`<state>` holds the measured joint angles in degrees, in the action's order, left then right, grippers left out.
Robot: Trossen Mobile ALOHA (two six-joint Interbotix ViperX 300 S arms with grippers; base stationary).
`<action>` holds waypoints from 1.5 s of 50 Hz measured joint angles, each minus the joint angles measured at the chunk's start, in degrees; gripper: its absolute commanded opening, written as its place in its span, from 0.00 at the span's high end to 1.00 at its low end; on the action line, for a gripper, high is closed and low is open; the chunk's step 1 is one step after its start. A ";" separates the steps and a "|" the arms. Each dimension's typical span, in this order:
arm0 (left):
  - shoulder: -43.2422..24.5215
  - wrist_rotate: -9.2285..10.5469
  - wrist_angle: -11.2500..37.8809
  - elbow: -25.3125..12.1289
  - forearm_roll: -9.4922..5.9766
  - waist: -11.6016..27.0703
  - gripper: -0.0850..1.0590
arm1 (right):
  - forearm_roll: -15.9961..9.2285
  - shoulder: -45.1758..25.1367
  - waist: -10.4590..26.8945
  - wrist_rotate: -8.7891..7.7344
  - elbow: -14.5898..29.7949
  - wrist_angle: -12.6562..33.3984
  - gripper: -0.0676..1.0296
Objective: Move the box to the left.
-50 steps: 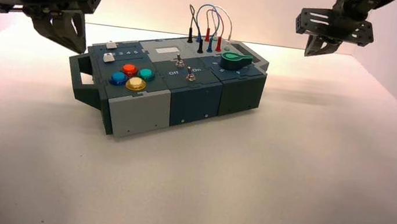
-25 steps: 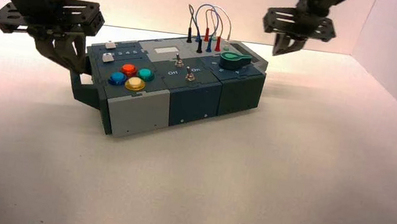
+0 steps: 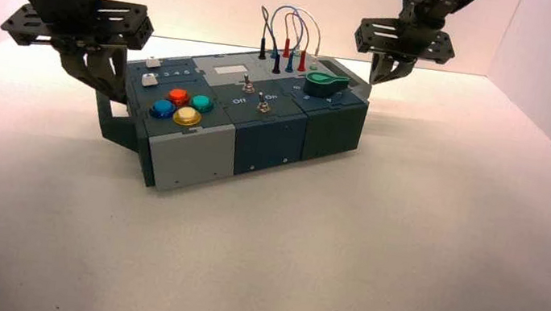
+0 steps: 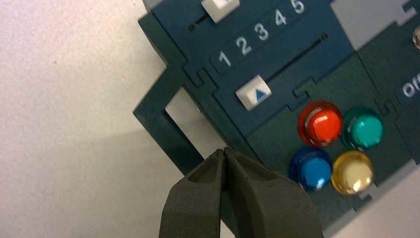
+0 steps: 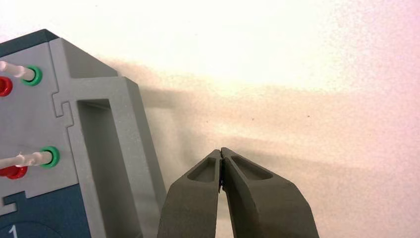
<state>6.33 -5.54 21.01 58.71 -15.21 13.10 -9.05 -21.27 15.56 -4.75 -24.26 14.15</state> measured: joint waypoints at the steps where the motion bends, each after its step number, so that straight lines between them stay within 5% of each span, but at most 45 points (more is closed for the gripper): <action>1: -0.26 0.00 -0.09 -0.09 0.00 0.00 0.95 | 0.00 0.00 0.00 0.00 0.09 0.09 0.96; 22: -5.36 0.00 -0.44 -3.43 0.26 -2.46 0.95 | 0.00 -0.26 2.90 0.00 2.02 2.46 0.96; 75: -4.31 -0.35 0.70 -3.08 0.53 -9.05 0.95 | 0.26 -2.37 7.21 -0.26 8.26 6.94 0.96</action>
<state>2.02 -5.89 21.71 55.63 -14.68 4.04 -8.79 -23.64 22.76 -5.01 -16.00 21.09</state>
